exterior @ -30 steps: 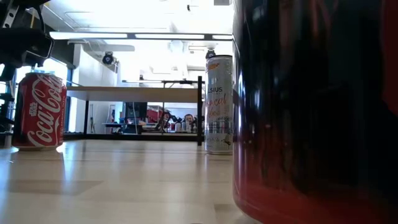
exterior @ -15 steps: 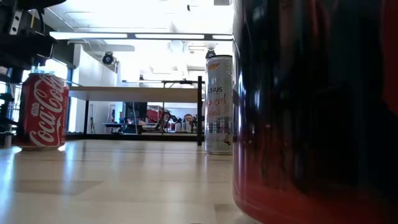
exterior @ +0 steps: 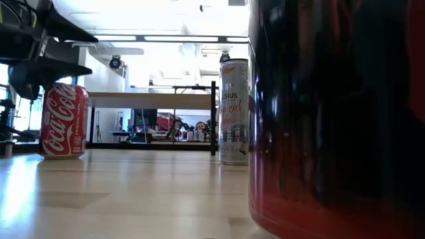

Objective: Place canned beverage on shelf
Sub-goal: Put the top red soda can on the shelf

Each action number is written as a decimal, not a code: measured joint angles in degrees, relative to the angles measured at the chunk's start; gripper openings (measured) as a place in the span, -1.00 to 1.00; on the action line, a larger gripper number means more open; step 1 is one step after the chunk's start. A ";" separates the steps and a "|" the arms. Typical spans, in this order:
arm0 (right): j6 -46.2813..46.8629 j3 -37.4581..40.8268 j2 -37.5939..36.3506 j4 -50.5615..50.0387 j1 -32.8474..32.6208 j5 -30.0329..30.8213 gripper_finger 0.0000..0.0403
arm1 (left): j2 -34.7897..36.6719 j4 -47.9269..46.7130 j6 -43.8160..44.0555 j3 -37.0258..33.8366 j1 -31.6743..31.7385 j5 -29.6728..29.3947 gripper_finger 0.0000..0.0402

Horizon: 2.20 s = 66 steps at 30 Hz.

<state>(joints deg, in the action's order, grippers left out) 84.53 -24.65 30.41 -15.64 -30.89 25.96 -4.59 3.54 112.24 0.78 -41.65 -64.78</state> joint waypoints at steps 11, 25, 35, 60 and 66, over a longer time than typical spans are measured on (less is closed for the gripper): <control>0.00 0.00 -0.02 -0.01 0.01 0.02 0.99 | -5.34 0.98 15.04 0.00 0.00 -8.61 0.65; 0.00 0.00 -0.02 -0.01 0.00 0.00 0.99 | -5.36 15.49 5.65 0.02 -0.09 -1.13 0.65; 0.00 0.00 -0.01 -0.02 0.01 0.01 0.99 | -5.36 21.29 4.16 0.02 -0.09 8.44 0.65; 0.00 -0.01 0.00 0.00 0.02 0.01 0.99 | -5.36 27.66 36.39 0.04 0.00 7.18 0.65; 0.00 -0.01 -0.01 -0.02 0.01 0.02 0.99 | -5.36 27.68 44.31 0.04 0.00 1.83 0.65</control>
<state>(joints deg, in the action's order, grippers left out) 84.53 -24.66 30.40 -15.66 -30.88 25.98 -9.96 31.22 156.55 0.82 -41.65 -62.95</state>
